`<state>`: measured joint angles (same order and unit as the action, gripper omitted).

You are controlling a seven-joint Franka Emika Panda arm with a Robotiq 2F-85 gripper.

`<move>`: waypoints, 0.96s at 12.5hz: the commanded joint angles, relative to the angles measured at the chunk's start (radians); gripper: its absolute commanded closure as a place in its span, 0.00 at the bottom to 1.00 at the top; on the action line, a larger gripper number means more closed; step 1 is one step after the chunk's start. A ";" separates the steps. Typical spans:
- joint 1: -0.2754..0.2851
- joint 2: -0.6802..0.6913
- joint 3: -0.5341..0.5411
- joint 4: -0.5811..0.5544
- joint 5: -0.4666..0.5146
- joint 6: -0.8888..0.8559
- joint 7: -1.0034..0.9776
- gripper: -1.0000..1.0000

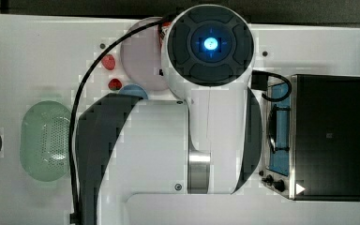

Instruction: Pick Banana and place it in mug.

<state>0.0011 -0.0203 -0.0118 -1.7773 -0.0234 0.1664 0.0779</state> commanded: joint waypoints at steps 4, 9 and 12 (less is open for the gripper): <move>-0.015 -0.207 -0.037 -0.050 0.037 -0.199 -0.031 0.00; -0.015 -0.126 -0.037 -0.243 0.037 0.011 -0.031 0.00; -0.015 -0.084 -0.036 -0.382 0.037 0.221 -0.031 0.00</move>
<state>-0.0194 -0.1553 -0.0549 -2.1191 0.0122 0.3464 0.0779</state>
